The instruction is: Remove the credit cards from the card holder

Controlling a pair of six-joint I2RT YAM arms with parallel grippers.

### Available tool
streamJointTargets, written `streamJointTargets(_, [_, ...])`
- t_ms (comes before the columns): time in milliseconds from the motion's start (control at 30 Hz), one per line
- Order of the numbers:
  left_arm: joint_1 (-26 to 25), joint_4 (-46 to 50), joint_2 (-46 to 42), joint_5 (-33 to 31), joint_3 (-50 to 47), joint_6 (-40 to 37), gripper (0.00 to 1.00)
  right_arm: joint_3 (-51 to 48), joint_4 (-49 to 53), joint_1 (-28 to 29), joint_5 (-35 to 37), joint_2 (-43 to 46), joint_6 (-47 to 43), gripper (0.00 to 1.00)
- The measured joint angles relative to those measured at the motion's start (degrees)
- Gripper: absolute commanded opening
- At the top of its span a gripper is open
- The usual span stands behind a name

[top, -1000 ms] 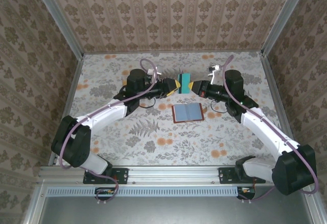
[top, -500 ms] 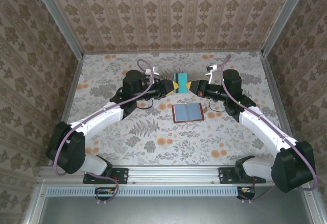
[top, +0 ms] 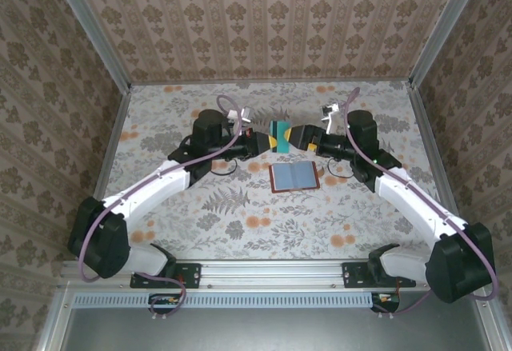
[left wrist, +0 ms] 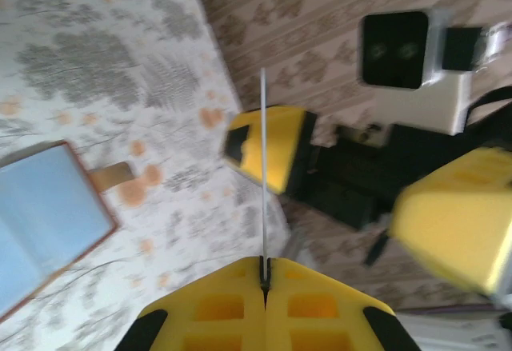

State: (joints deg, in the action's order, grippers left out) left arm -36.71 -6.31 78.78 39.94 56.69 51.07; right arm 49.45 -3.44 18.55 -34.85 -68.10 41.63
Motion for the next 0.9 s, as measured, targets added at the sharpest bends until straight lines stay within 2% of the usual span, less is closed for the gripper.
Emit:
streamJointTargets(200, [1.03, 23.08, -0.07, -8.5, 9.42, -20.46, 0.0, 0.0, 5.68, -0.35, 3.69, 4.74, -3.43, 1.0])
streamJointTargets(367, [1.29, 33.4, -1.38, -20.61, 10.67, -40.22, 0.0, 0.0, 9.38, -0.68, 6.14, 6.62, -5.81, 1.0])
streamJointTargets(633, [1.51, 36.96, -1.14, -36.17, 10.51, -72.43, 0.0, 0.0, 12.28, -2.36, 7.93, 8.48, -8.52, 1.0])
streamJointTargets(800, [2.73, 34.75, 2.12, -40.74, 8.04, -90.75, 0.0, 0.0, 12.76, -3.56, 7.98, 8.63, -9.11, 1.0])
streamJointTargets(900, [3.76, 32.46, 4.11, -41.92, 5.55, -98.55, 0.0, 0.0, 12.76, -4.24, 7.98, 8.61, -9.6, 1.0])
